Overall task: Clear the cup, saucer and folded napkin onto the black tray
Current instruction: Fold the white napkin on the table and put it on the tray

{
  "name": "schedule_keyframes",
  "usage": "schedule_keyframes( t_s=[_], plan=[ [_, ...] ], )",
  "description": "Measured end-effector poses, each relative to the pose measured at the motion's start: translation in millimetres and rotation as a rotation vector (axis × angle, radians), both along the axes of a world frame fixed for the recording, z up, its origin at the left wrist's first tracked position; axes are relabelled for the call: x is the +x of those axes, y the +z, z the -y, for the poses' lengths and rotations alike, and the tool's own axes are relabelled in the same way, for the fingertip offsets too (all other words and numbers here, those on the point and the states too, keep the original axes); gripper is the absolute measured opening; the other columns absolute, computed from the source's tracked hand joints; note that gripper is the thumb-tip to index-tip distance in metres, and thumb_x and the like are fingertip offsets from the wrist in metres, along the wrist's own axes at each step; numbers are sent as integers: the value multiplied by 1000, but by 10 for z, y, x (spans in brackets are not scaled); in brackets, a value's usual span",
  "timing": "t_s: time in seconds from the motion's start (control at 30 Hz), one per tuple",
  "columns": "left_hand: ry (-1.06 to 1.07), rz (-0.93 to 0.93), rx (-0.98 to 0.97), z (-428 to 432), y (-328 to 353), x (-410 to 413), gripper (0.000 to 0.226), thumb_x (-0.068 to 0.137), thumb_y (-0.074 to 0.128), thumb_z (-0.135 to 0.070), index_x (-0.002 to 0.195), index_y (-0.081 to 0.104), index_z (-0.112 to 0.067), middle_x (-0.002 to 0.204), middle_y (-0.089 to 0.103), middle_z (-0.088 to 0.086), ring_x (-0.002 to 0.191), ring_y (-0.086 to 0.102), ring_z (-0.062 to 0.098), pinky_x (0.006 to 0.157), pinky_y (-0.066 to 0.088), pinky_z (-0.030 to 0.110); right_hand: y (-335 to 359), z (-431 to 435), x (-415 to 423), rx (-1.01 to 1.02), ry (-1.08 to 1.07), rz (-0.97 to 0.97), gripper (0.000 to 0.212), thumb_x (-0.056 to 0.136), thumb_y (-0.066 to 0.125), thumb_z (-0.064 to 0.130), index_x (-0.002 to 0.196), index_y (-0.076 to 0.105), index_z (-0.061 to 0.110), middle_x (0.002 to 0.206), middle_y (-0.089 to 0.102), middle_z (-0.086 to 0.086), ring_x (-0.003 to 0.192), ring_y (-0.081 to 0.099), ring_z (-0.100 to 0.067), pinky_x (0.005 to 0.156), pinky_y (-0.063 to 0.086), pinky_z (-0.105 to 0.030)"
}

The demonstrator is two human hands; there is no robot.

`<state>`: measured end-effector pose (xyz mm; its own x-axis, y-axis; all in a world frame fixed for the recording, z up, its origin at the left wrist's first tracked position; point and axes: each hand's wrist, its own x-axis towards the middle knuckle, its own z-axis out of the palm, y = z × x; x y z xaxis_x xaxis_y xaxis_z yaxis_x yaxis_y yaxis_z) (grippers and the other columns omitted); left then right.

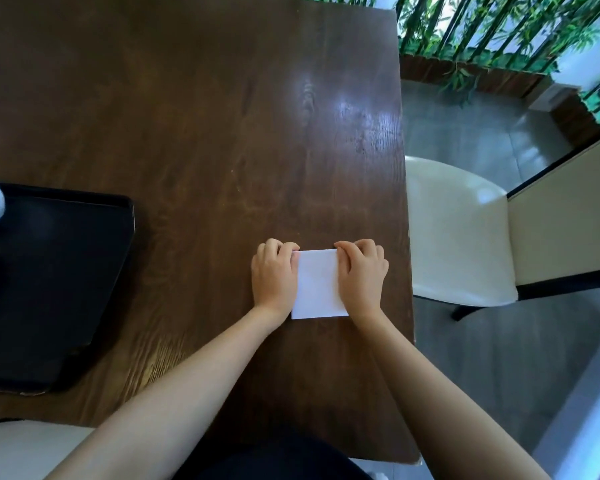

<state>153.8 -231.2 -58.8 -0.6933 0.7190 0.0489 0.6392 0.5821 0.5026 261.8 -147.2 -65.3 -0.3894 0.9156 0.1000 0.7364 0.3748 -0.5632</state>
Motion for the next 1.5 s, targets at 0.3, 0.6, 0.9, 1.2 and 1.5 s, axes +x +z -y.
schedule_keyframes(
  t_s=[0.3, 0.6, 0.9, 1.2, 1.5],
  plan=[
    [-414, -247, -193, 84, -23, 226, 49, 100, 24, -30, 145, 31, -12, 152, 34, 7, 142, 27, 22, 118, 16, 46, 45, 0, 12, 29, 16, 17, 26, 95, 49, 17, 111, 68, 14, 109, 64, -7, 103, 52, -23, 86, 36, -36],
    [-429, -248, -267, 94, -148, 206, 52, 100, 18, -33, 149, 13, -13, 159, 13, 5, 147, 6, 20, 119, 1, 40, 18, 146, 140, 67, 492, 330, 55, 98, 5, 44, 148, 7, 21, 158, 6, 3, 144, -7, -9, 119, -6, -34],
    [-427, -270, -315, 111, -178, 137, 55, 97, 2, -37, 148, 1, -15, 160, 5, 3, 147, 1, 16, 120, 6, 45, -129, 78, 214, 102, 508, 412, 54, 98, 6, 46, 146, -5, 25, 155, -10, 9, 144, -12, -9, 119, -5, -35],
    [-441, -245, -311, 108, -205, 110, 55, 98, 8, -37, 148, -4, -18, 160, 1, 0, 147, -2, 13, 120, 1, 43, -156, 41, 326, 107, 508, 426, 56, 97, 7, 48, 145, -13, 26, 154, -18, 10, 142, -20, -7, 118, -9, -34],
    [-479, -302, -383, 17, -48, 88, 55, 100, 21, -35, 149, 10, -13, 158, 19, 5, 146, 15, 19, 119, 8, 42, -160, 17, 470, 78, 501, 467, 58, 99, 9, 46, 146, -14, 22, 153, -22, 8, 141, -22, -7, 119, -11, -36]
  ],
)
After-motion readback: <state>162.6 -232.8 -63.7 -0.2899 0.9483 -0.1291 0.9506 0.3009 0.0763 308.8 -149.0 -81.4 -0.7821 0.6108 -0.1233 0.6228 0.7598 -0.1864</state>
